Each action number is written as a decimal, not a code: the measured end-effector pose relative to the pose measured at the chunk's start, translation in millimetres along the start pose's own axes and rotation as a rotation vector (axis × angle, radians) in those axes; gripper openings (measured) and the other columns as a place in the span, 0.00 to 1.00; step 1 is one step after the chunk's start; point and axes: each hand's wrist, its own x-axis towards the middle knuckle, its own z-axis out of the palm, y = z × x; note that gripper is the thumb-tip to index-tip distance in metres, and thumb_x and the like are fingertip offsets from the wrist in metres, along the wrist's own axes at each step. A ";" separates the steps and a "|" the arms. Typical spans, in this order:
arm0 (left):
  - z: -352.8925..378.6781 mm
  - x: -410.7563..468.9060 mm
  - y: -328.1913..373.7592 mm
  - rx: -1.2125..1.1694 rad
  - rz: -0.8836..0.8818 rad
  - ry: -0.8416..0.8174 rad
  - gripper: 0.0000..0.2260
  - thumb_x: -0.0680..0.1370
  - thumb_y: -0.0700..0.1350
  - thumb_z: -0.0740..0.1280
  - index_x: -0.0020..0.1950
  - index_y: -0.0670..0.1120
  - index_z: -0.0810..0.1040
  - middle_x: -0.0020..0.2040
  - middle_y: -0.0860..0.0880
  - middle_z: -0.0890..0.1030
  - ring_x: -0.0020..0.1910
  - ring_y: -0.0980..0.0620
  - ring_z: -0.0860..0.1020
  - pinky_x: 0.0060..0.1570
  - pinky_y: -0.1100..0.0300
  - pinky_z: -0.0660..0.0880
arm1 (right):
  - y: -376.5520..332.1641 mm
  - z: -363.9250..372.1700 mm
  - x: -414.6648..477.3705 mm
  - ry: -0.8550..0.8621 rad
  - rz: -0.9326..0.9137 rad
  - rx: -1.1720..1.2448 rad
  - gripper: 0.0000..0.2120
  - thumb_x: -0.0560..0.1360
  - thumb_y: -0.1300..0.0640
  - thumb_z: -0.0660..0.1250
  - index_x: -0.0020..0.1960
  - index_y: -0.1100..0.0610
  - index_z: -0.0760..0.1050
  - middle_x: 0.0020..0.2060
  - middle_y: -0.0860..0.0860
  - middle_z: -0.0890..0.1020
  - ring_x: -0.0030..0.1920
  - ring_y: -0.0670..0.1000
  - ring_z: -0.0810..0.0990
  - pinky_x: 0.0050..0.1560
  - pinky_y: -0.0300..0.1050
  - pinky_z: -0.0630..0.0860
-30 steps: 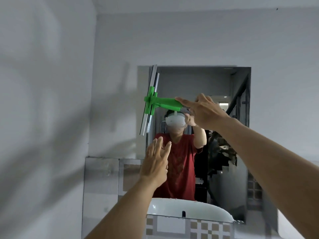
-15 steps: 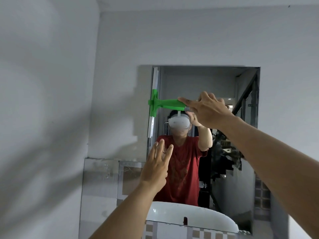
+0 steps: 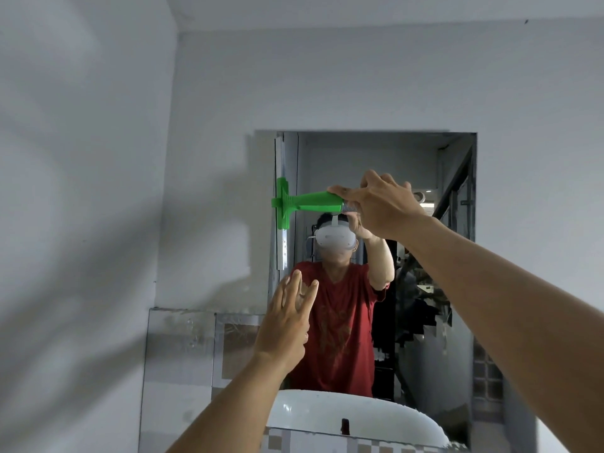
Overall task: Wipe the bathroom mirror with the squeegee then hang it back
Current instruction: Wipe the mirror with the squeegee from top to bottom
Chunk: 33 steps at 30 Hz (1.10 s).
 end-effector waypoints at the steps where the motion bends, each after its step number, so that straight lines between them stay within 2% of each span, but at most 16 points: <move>1: -0.7 0.0 0.1 -0.004 -0.001 0.002 0.43 0.80 0.39 0.63 0.77 0.52 0.30 0.82 0.41 0.35 0.80 0.41 0.33 0.81 0.46 0.47 | 4.2 -0.9 -2.1 0.001 0.014 0.006 0.30 0.81 0.57 0.61 0.75 0.32 0.58 0.55 0.54 0.71 0.58 0.58 0.73 0.59 0.66 0.74; 5: -1.9 -1.0 0.7 -0.022 -0.013 -0.001 0.44 0.80 0.40 0.65 0.79 0.53 0.31 0.83 0.42 0.35 0.81 0.40 0.36 0.81 0.49 0.46 | 29.9 -7.1 -13.0 0.000 0.075 0.015 0.30 0.82 0.57 0.61 0.77 0.33 0.57 0.53 0.52 0.70 0.58 0.57 0.72 0.61 0.64 0.73; 9: -0.6 -1.2 0.6 -0.050 -0.001 0.033 0.45 0.78 0.39 0.67 0.81 0.52 0.36 0.83 0.41 0.40 0.82 0.39 0.41 0.79 0.47 0.59 | 44.5 -12.7 -25.9 0.021 0.110 0.014 0.29 0.82 0.57 0.62 0.77 0.34 0.58 0.50 0.50 0.67 0.58 0.57 0.72 0.61 0.61 0.73; 11: -0.4 -1.3 0.4 -0.069 -0.009 0.028 0.45 0.77 0.38 0.68 0.83 0.52 0.40 0.84 0.41 0.41 0.82 0.39 0.42 0.78 0.48 0.61 | 52.8 -15.4 -32.2 0.026 0.124 0.020 0.28 0.82 0.55 0.62 0.77 0.34 0.59 0.50 0.50 0.67 0.59 0.57 0.72 0.61 0.61 0.73; 14: -0.7 -1.4 0.5 -0.072 -0.010 0.029 0.46 0.76 0.37 0.68 0.83 0.51 0.41 0.84 0.41 0.41 0.82 0.39 0.42 0.78 0.47 0.61 | 67.8 -20.4 -43.9 0.018 0.156 0.008 0.27 0.82 0.52 0.62 0.77 0.35 0.59 0.52 0.52 0.69 0.60 0.58 0.72 0.60 0.60 0.73; 17: -0.2 -1.0 0.2 -0.088 -0.010 0.047 0.46 0.75 0.37 0.70 0.83 0.51 0.43 0.84 0.41 0.44 0.82 0.38 0.45 0.77 0.47 0.64 | 78.6 -22.0 -55.0 0.018 0.210 -0.013 0.25 0.83 0.53 0.59 0.77 0.35 0.59 0.56 0.54 0.71 0.61 0.59 0.72 0.57 0.58 0.72; 21: 3.2 -2.6 -1.1 -0.072 0.001 0.095 0.49 0.72 0.37 0.74 0.81 0.51 0.44 0.83 0.39 0.50 0.82 0.37 0.50 0.77 0.46 0.61 | 79.7 -16.9 -68.1 0.016 0.277 0.030 0.25 0.83 0.53 0.57 0.77 0.35 0.60 0.50 0.51 0.67 0.58 0.59 0.72 0.54 0.59 0.74; 29: -0.3 0.4 -1.4 -0.048 -0.026 0.059 0.46 0.76 0.41 0.72 0.84 0.52 0.46 0.84 0.41 0.45 0.82 0.38 0.45 0.79 0.48 0.50 | 78.1 -7.8 -77.4 0.057 0.347 0.034 0.26 0.84 0.56 0.57 0.76 0.34 0.60 0.50 0.50 0.68 0.54 0.58 0.73 0.53 0.61 0.77; 33: 1.6 2.0 -1.7 -0.013 -0.022 0.067 0.48 0.70 0.41 0.79 0.84 0.49 0.54 0.83 0.38 0.53 0.81 0.35 0.53 0.78 0.44 0.58 | 87.5 -9.9 -89.6 0.064 0.411 0.064 0.25 0.83 0.53 0.57 0.76 0.34 0.58 0.54 0.55 0.71 0.54 0.62 0.75 0.53 0.62 0.78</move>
